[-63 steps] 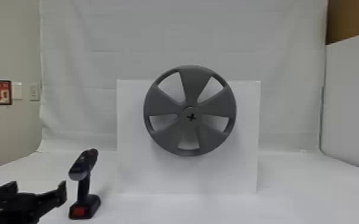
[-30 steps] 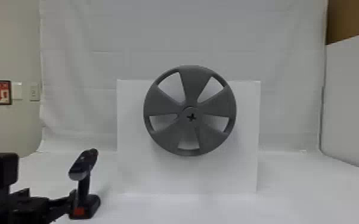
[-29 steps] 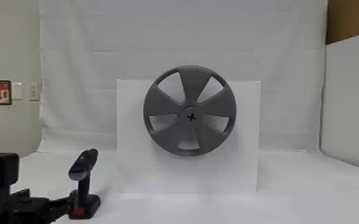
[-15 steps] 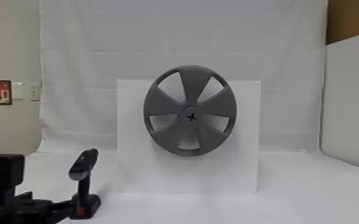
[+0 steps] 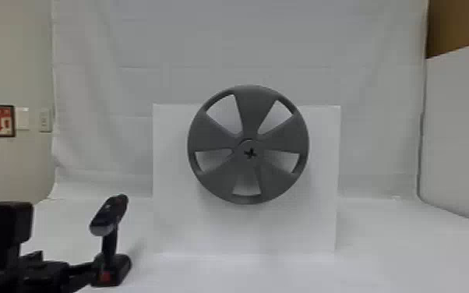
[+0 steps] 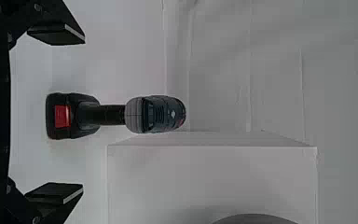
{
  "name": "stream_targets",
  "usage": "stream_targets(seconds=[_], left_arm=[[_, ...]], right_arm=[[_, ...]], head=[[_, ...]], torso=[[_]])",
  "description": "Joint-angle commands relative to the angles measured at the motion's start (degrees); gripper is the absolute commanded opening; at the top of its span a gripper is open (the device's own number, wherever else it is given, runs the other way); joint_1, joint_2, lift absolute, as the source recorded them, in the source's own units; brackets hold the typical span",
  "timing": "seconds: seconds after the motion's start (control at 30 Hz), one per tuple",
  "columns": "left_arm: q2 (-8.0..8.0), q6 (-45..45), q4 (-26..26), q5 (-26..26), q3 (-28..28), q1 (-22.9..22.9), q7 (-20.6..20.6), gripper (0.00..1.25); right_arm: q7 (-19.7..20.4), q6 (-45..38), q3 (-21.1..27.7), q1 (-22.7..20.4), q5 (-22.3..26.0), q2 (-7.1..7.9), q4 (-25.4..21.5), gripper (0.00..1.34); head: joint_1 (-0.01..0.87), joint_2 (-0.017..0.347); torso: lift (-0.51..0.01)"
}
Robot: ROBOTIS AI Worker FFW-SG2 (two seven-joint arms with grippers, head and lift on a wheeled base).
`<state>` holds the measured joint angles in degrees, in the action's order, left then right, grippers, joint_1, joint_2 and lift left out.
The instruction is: Grasp the drill and bring into the middle of wheel
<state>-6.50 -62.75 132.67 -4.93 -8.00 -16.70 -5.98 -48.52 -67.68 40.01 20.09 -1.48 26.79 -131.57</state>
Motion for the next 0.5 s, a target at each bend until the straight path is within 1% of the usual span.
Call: stream_targets(seconds=[0.0,0.47], left_arm=[[0.0,0.0,-0.04,-0.25,0.09,0.0,0.0,1.09],[0.0,0.0,-0.48,0.01,0.44,-0.61,0.0,1.08]], right_arm=[[0.0,-0.08,-0.37,0.04,-0.1,0.02,0.0,1.23],[0.0,-0.34,-1.43,0.21,-0.28,0.28,0.44,1.23]], head=[[0.054,0.031],[0.054,0.031]], torso=[[-0.403],[-0.403]])
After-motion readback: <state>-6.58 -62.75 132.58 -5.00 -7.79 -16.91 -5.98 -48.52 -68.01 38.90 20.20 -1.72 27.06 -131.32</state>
